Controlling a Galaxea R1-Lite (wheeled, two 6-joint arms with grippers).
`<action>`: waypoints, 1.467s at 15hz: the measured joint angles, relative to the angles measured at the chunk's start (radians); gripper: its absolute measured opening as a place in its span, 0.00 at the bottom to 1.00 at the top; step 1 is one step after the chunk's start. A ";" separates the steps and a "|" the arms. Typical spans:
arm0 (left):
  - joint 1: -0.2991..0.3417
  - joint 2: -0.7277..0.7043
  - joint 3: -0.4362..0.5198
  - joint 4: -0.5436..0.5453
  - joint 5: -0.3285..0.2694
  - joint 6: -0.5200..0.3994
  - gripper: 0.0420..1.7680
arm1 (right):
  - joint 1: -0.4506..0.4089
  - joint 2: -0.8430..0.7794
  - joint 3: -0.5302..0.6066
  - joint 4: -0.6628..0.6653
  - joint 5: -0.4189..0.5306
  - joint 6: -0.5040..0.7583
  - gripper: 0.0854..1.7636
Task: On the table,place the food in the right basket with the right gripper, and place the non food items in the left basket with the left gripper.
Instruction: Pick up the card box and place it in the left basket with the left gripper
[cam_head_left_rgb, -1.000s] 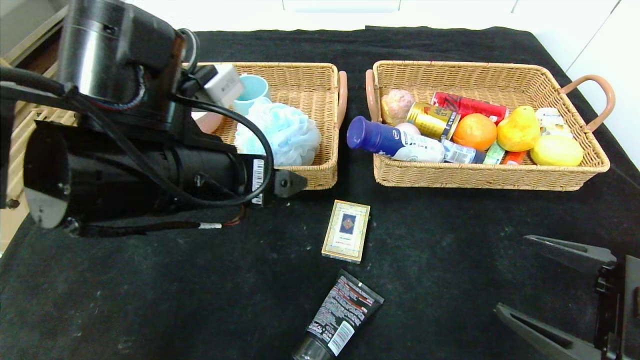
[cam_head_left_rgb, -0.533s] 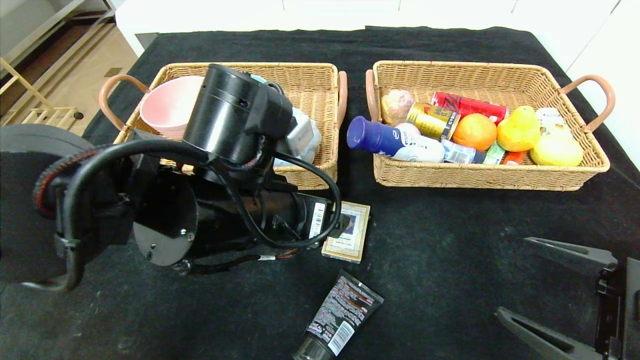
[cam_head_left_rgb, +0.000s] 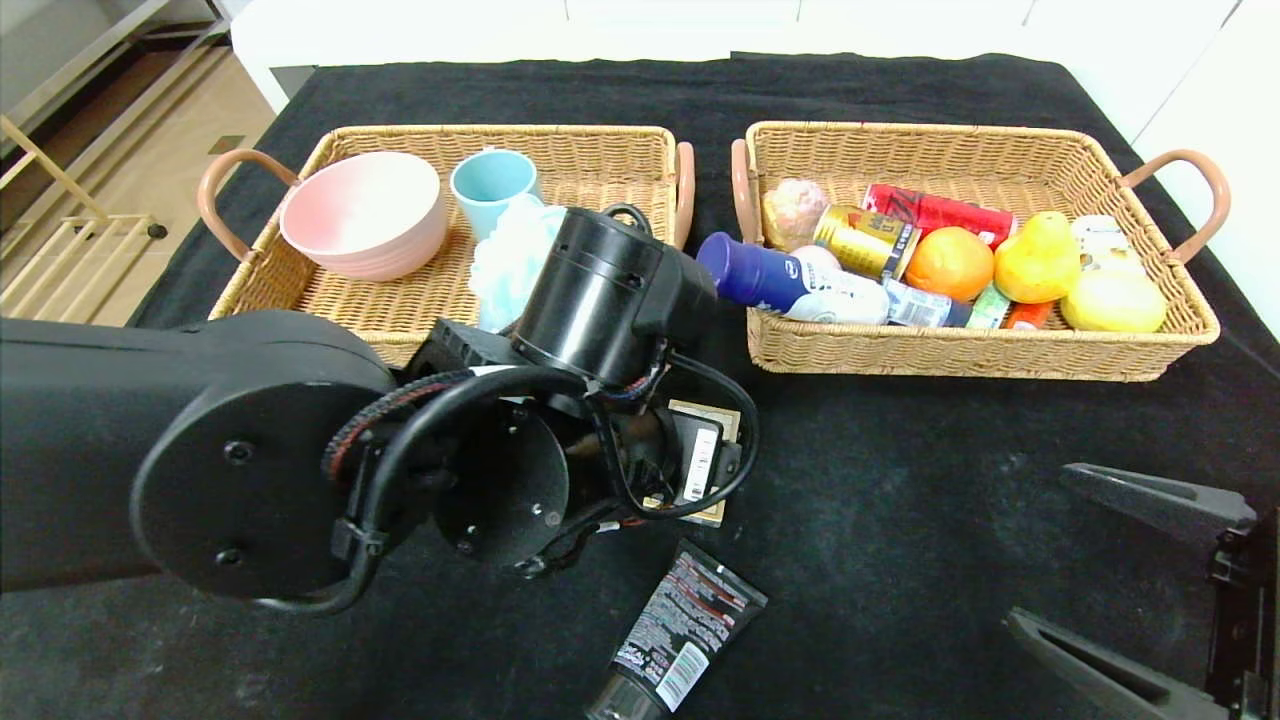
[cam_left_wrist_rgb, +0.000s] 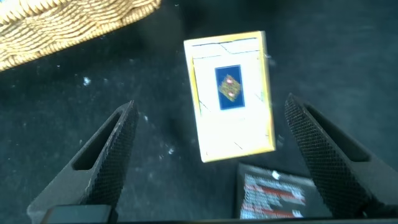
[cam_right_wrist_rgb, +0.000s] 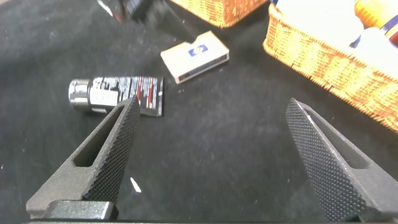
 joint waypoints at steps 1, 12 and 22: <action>-0.006 0.017 -0.011 0.002 0.018 0.002 0.97 | 0.000 -0.006 -0.003 0.001 0.000 0.000 0.97; -0.048 0.121 -0.058 -0.004 0.072 0.002 0.97 | 0.009 -0.022 0.002 0.002 0.000 -0.001 0.97; -0.041 0.154 -0.061 -0.007 0.081 -0.002 0.97 | 0.010 -0.015 0.008 0.004 0.001 -0.001 0.97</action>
